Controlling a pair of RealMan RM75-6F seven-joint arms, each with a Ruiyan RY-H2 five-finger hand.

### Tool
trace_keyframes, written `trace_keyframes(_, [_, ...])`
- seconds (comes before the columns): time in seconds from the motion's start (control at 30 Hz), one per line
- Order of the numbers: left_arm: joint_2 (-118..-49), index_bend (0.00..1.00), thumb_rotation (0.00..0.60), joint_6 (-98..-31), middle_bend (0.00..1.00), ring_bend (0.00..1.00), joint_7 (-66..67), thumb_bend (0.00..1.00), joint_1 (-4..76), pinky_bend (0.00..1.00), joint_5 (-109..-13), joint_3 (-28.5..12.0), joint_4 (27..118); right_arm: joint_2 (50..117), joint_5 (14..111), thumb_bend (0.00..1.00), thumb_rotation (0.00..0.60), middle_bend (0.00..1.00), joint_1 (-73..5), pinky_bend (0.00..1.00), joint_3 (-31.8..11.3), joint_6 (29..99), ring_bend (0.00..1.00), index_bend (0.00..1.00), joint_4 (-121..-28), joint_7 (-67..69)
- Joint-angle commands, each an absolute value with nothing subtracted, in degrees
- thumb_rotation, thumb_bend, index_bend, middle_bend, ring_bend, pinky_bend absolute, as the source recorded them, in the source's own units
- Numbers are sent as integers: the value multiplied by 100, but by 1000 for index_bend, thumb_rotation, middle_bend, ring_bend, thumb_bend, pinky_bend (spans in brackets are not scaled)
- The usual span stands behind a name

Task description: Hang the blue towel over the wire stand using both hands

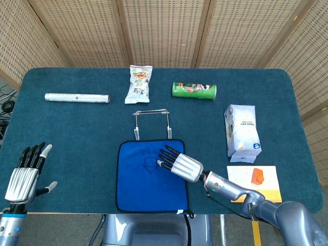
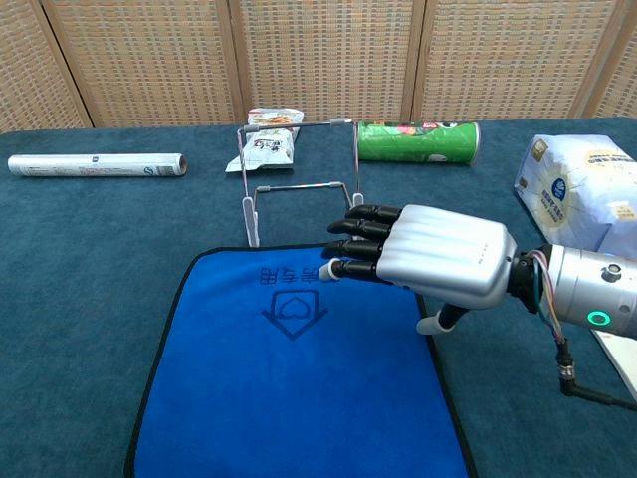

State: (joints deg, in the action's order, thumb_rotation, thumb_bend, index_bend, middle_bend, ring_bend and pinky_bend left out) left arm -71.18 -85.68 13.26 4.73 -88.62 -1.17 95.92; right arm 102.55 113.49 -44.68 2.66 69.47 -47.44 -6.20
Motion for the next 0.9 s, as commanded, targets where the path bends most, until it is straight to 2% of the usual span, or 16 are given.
trace_keyframes(0.03, [-7109, 0, 600, -8569, 0, 0, 1309, 24, 476, 0, -8865, -116, 9594, 10243, 11354, 0, 600, 146, -4484, 81, 322, 6969, 10, 149, -4735, -639])
trace_keyframes(0.5, [-7081, 0, 600, -8599, 0, 0, 1249, 24, 465, 0, -8858, -106, 9585, 10390, 11159, 0, 600, 153, -4539, 86, 411, 6964, 17, 169, -4646, -583])
trace_keyframes(0.9, [-7099, 0, 600, -8557, 0, 0, 1269, 25, 482, 0, -8803, -112, 9570, 10724, 10869, 1, 600, 161, -4597, 89, 276, 6981, 22, 181, -4485, -462])
